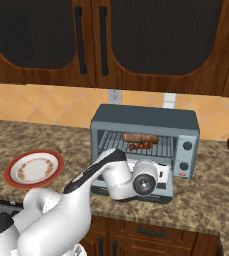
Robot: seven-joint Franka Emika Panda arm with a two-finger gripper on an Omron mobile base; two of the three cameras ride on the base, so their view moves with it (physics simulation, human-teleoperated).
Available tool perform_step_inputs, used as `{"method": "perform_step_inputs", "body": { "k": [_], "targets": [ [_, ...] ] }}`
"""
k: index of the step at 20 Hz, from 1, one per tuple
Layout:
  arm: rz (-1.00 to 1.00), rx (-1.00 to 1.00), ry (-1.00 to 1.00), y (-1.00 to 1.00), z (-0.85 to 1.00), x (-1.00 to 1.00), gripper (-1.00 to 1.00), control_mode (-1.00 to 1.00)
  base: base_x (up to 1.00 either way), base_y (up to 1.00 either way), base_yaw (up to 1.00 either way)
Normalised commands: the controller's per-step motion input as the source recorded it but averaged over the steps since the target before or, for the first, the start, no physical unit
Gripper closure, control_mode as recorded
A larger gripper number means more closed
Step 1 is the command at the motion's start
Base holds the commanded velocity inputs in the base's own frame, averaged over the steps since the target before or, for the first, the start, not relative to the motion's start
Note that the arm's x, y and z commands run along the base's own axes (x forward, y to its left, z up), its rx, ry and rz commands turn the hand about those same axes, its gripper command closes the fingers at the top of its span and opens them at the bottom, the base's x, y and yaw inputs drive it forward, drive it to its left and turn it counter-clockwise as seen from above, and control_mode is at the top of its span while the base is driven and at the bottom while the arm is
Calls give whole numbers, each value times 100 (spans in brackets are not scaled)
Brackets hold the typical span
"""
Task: Pick up the kebab skewer and baguette bread, and place them inside the toaster oven. Close the toaster oven door and start by setting the timer.
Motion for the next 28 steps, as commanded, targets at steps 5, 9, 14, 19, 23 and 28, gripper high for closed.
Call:
{"method": "perform_step_inputs", "body": {
  "k": [5,9,14,19,23,28],
  "targets": [
    [0,0,4,-26,4,-58,-100,-100,0,0,0],
    [0,0,5,-11,1,-53,-100,-100,0,0,0],
    [1,0,7,0,0,-45,-100,-100,0,0,0],
    [1,0,12,0,0,-42,-100,-100,0,0,0],
    [0,0,12,0,-2,-48,-100,-100,0,0,0],
    [0,0,13,0,-7,-52,-100,-100,0,0,0]
  ]
}}
